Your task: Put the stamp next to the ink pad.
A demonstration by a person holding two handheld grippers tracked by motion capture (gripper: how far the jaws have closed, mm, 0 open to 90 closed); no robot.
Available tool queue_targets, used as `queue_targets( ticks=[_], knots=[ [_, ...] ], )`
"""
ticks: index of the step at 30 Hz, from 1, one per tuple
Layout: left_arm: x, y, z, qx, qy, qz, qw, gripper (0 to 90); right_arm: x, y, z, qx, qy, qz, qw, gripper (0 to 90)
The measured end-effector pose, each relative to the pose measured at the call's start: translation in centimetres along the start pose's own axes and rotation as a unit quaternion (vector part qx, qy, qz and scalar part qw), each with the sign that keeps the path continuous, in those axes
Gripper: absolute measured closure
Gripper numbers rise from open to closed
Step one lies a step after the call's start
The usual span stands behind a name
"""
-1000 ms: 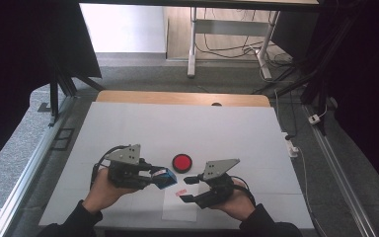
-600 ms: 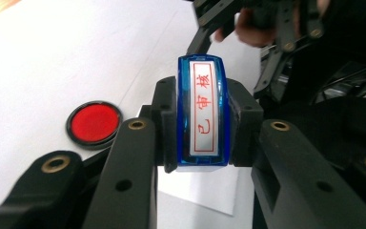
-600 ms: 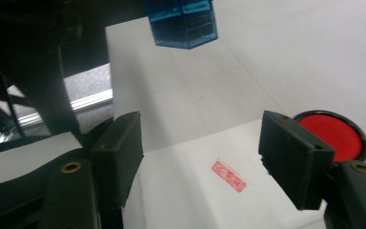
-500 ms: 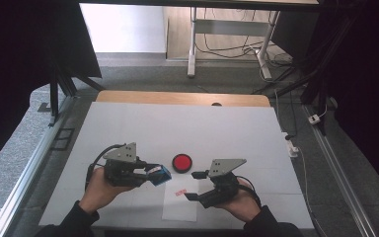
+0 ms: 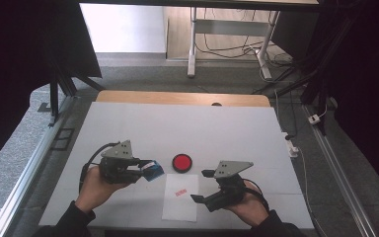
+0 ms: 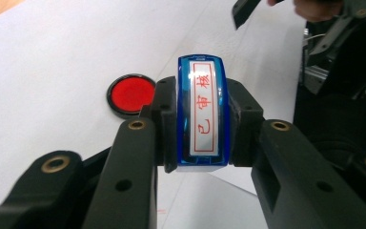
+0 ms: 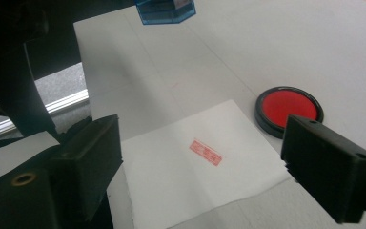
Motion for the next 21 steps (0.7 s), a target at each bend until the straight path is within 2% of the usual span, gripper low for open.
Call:
queue_targets(
  ticks=[5, 7, 15, 21],
  knots=[
    [-0.4, 0.3, -0.6, 0.017, 0.01, -0.007, 0.9998, 69.6, -0.5, 0.6, 0.0, -0.012, -0.009, -0.003, 0.9999, 6.9],
    [-0.6, 0.4, -0.8, 0.024, 0.014, -0.009, 0.9996, 69.6, -0.8, 0.9, 0.0, -0.02, -0.02, -0.005, 0.9996, 1.3],
    [-1.4, 0.6, -1.9, 0.053, 0.036, -0.024, 0.9977, 69.6, -2.0, 2.9, 0.3, -0.061, -0.039, 0.01, 0.9973, 0.0],
    [-2.3, 0.5, -3.0, 0.081, 0.049, -0.038, 0.9948, 69.6, -3.0, 4.2, 0.3, -0.091, -0.049, 0.006, 0.9946, 0.0]
  ],
)
Point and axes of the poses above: each handheld gripper's, and its own axes: y roughly backward along the jaws, x roughly out of its top, z roughly to its right, the point moved 2 cm from there along -y, roughly forward along the jaws, and after that the axes turned 8 degrees about x, right-handed, at the moved point
